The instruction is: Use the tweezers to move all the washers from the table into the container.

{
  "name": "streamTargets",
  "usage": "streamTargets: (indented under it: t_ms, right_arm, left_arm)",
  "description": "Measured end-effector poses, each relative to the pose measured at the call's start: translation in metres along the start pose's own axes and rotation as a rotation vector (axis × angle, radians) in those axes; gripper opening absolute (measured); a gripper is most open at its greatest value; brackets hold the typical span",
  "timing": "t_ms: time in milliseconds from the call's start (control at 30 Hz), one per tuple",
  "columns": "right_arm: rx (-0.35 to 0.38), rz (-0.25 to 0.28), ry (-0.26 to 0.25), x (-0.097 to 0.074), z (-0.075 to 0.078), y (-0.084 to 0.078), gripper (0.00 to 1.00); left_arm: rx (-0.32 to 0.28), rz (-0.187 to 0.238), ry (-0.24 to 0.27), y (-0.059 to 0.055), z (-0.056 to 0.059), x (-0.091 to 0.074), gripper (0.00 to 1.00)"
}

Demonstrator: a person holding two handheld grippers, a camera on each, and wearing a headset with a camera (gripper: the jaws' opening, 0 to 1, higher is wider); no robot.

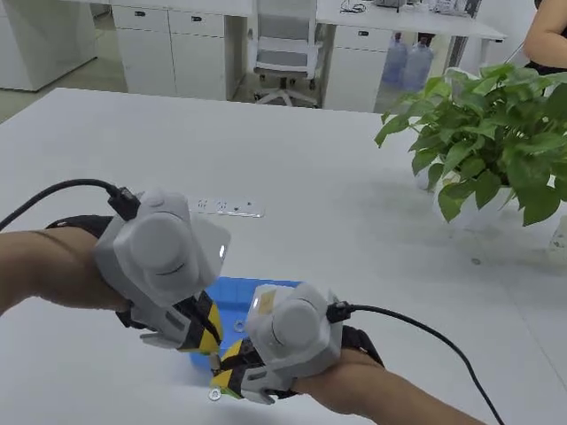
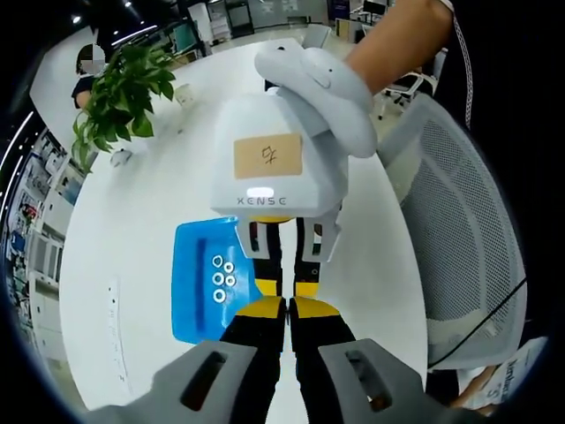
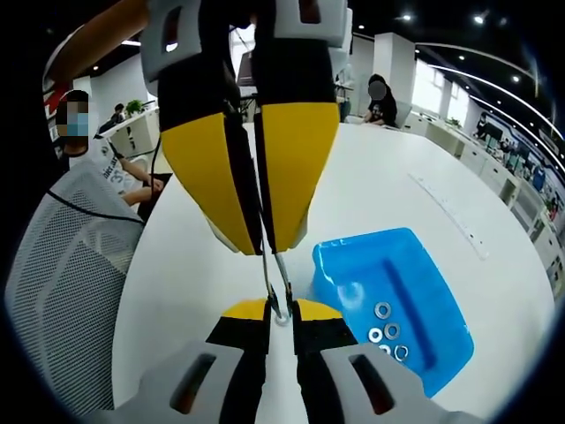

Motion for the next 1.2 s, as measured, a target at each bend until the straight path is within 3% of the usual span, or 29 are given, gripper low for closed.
streamTargets:
  t_ms: [600,1200]
  right_arm:
    - [0.018,-0.018,0.021,0.018,-0.004,-0.013,0.12]
    - [0.034,-0.024,0.032,0.025,0.002,-0.019,0.12]
  left_arm:
    - [-0.036,-0.011,-0.029,-0.014,0.010,0.014,0.06]
    - [-0.065,0.005,-0.038,-0.018,0.005,0.023,0.06]
Point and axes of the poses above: the centre of the closed fingertips' face, and the gripper's own axes: x roughly forward along the fingers, z roughly to its right, y roughly out of its top, the point moved 4 cm from there along -x, roughly backward along the fingers, and after that the axes turned 9 degrees about y, right-handed, at the moved point
